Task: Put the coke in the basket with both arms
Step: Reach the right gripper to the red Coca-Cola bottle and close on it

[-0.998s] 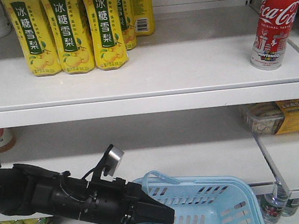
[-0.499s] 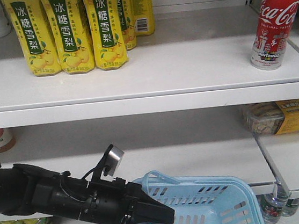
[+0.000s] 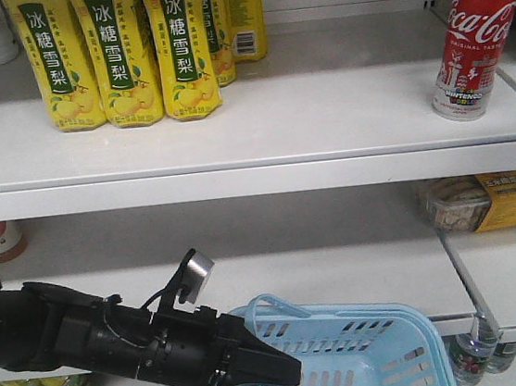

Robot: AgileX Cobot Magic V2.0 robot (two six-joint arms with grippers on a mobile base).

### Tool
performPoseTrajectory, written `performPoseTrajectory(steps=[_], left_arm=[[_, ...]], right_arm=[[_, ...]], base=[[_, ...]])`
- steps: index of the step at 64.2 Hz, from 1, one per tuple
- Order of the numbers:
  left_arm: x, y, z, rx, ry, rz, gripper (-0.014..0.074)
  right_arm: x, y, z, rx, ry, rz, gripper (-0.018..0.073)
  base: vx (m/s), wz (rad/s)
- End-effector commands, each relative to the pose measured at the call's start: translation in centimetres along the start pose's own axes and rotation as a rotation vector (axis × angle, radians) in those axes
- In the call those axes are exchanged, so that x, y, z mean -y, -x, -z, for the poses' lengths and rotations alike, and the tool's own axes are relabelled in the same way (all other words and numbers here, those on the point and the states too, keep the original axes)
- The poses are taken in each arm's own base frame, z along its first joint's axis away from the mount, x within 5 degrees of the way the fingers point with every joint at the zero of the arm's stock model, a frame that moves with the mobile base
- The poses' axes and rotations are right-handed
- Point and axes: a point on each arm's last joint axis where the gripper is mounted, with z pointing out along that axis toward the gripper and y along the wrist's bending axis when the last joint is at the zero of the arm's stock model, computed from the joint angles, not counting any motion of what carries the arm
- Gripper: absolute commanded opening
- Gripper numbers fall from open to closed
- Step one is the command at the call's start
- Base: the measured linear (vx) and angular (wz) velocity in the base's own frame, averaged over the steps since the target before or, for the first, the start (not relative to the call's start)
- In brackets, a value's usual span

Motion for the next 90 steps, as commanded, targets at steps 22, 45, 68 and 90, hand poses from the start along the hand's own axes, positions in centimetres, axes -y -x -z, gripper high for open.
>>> performPoseTrajectory(steps=[22,45,68,90], left_arm=[[2.8,0.2,0.5,0.023,-0.135,-0.04,-0.0006],[2.8,0.2,0.5,0.023,-0.135,-0.04,-0.0006],[2.8,0.2,0.5,0.023,-0.135,-0.04,-0.0006],[2.8,0.2,0.5,0.023,-0.135,-0.04,-0.0006]], right_arm=[[0.4,3.3,-2.4,0.093,0.008,-0.018,0.0539],[0.8,2.4,-4.9,0.054,-0.005,-0.044,0.0539],[0.8,2.1,-5.8,0.06,-0.012,-0.047,0.0539],[-1.2,3.1,-6.0,0.17,0.006,0.072,0.0539]], base=[[0.0,0.0],[0.0,0.0],[0.0,0.0],[0.0,0.0]])
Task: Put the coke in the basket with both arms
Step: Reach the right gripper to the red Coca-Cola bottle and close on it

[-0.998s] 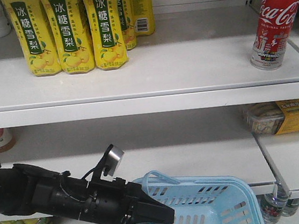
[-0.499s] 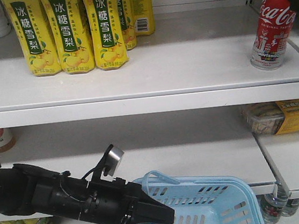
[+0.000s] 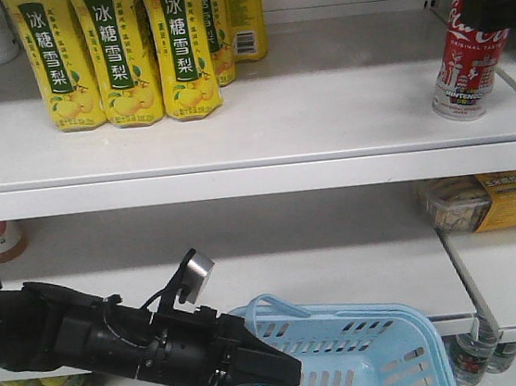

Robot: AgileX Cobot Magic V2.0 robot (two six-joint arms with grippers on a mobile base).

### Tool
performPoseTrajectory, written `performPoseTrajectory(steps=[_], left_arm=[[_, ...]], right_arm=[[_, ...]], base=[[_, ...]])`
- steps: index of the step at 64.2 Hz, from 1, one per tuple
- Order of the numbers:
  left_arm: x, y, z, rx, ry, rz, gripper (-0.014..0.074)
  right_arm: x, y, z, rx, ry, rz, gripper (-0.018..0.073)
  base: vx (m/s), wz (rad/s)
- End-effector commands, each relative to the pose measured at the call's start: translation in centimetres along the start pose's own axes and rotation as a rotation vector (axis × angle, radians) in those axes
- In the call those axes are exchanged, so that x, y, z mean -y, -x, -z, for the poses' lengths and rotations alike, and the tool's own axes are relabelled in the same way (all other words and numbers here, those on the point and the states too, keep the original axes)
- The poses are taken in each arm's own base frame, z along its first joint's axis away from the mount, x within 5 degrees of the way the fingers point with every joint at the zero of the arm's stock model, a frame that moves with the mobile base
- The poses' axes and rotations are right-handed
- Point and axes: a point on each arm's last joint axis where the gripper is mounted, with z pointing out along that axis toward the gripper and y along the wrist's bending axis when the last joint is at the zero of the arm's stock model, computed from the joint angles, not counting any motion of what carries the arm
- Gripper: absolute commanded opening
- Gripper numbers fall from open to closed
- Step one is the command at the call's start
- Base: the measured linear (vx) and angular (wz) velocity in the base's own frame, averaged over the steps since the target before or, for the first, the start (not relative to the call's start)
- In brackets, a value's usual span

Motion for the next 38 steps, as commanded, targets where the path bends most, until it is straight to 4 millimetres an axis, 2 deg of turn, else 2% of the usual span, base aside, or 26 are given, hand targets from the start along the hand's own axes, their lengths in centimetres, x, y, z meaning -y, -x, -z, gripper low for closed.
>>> performPoseTrajectory(steps=[1,13,29,38], left_arm=[[2.8,0.2,0.5,0.023,-0.135,-0.04,-0.0006],[2.7,0.2,0.5,0.023,-0.134,-0.04,-0.0006],[2.7,0.2,0.5,0.025,-0.132,-0.04,-0.0006],[2.7,0.2,0.5,0.025,-0.132,-0.04,-0.0006]], right_arm=[[0.8,2.3,0.7,0.137,-0.086,0.005,0.0539],[1.1,2.3,0.3,0.16,-0.123,0.004,0.0539],[1.3,2.3,-1.9,0.135,-0.116,0.003,0.0538],[1.3,2.3,-2.7,0.126,-0.11,-0.008,0.0466]], base=[[0.0,0.0],[0.0,0.0],[0.0,0.0],[0.0,0.0]])
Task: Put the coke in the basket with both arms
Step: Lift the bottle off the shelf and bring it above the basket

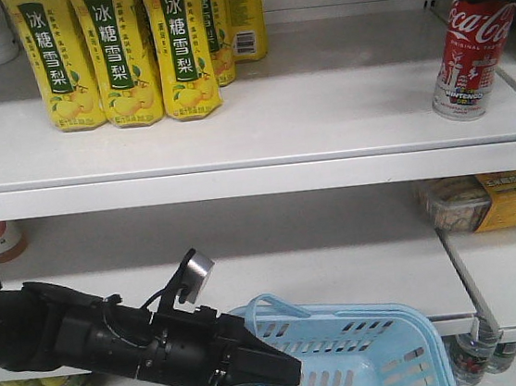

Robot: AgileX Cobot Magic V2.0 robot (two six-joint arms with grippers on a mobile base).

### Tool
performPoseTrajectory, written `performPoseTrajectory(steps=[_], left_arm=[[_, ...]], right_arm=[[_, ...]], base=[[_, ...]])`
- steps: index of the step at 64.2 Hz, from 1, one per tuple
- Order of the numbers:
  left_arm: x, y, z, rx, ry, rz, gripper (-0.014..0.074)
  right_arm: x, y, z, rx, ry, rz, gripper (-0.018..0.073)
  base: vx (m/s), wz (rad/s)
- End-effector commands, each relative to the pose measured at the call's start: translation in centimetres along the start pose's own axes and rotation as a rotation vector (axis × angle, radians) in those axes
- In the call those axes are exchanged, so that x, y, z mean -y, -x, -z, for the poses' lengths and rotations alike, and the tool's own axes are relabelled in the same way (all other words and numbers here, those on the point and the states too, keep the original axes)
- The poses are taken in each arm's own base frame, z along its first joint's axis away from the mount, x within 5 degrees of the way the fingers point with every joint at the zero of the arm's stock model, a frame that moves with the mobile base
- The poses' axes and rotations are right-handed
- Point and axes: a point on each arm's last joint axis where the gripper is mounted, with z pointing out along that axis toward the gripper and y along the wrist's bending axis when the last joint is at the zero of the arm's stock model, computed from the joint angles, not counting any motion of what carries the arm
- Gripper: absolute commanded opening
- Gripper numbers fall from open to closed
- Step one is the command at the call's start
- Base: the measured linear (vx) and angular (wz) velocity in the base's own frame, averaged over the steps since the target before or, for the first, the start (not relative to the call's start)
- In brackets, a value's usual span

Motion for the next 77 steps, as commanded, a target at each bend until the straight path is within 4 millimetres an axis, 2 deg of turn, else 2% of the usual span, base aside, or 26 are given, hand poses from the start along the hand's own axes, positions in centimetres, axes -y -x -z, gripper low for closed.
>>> performPoseTrajectory(steps=[1,12,18,37,57,68,77], left_arm=[[2.7,0.2,0.5,0.025,-0.132,-0.04,-0.0006],[2.7,0.2,0.5,0.025,-0.132,-0.04,-0.0006],[2.7,0.2,0.5,0.025,-0.132,-0.04,-0.0006],[2.7,0.2,0.5,0.025,-0.132,-0.04,-0.0006],[2.7,0.2,0.5,0.025,-0.132,-0.04,-0.0006],[2.7,0.2,0.5,0.025,-0.132,-0.04,-0.0006],[2.7,0.2,0.5,0.025,-0.132,-0.04,-0.0006]], right_arm=[[0.4,2.0,0.4,0.086,-0.038,-0.005,0.0442],[0.0,1.4,0.0,0.043,-0.002,-0.007,0.0183],[-0.2,1.5,0.4,0.026,0.026,-0.008,-0.002],[-0.6,3.4,3.6,0.053,0.084,0.017,-0.0009],[-2.2,5.4,10.6,0.039,0.265,0.061,-0.0009],[-3.6,5.1,13.1,-0.05,0.43,0.001,-0.0007],[-4.7,3.9,13.4,-0.19,0.578,-0.004,-0.0005]], base=[[0.0,0.0],[0.0,0.0],[0.0,0.0],[0.0,0.0],[0.0,0.0],[0.0,0.0],[0.0,0.0]])
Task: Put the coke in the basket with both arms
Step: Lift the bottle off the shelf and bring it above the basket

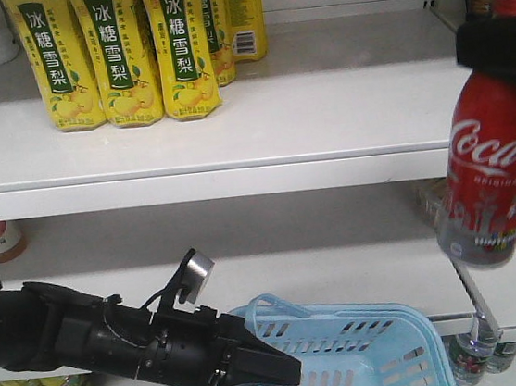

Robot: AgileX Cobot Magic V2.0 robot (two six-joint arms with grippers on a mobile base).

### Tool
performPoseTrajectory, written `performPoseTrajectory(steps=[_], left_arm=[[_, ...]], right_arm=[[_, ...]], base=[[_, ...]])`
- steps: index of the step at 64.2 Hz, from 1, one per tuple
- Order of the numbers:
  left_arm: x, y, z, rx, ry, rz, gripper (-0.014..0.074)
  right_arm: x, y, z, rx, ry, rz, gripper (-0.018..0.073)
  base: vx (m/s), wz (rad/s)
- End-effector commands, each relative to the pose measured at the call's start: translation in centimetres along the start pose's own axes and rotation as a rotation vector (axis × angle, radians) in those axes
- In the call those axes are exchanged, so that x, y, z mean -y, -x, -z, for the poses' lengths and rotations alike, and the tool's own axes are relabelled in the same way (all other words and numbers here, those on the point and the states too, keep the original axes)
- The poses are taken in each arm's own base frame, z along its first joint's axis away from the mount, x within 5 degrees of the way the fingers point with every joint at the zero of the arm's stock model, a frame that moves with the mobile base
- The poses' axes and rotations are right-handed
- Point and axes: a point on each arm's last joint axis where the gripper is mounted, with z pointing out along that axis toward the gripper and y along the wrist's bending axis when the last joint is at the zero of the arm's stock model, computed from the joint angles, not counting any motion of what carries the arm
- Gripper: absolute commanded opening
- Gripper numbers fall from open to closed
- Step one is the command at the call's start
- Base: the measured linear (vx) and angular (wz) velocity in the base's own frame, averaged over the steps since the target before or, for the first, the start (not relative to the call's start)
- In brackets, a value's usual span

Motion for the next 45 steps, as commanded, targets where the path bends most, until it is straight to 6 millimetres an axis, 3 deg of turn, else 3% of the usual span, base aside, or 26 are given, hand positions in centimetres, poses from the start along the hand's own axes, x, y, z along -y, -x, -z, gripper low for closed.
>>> performPoseTrajectory(steps=[1,24,45], left_arm=[[2.7,0.2,0.5,0.025,-0.132,-0.04,-0.0006],[2.7,0.2,0.5,0.025,-0.132,-0.04,-0.0006],[2.7,0.2,0.5,0.025,-0.132,-0.041,-0.0006]], right_arm=[[-0.7,0.8,0.3,0.011,0.07,-0.026,-0.0005],[-0.2,-2.6,-4.0,-0.345,0.332,-0.137,-0.0005],[1.8,-5.9,-8.5,-0.574,0.411,-0.217,-0.0005]], base=[[0.0,0.0],[0.0,0.0],[0.0,0.0]])
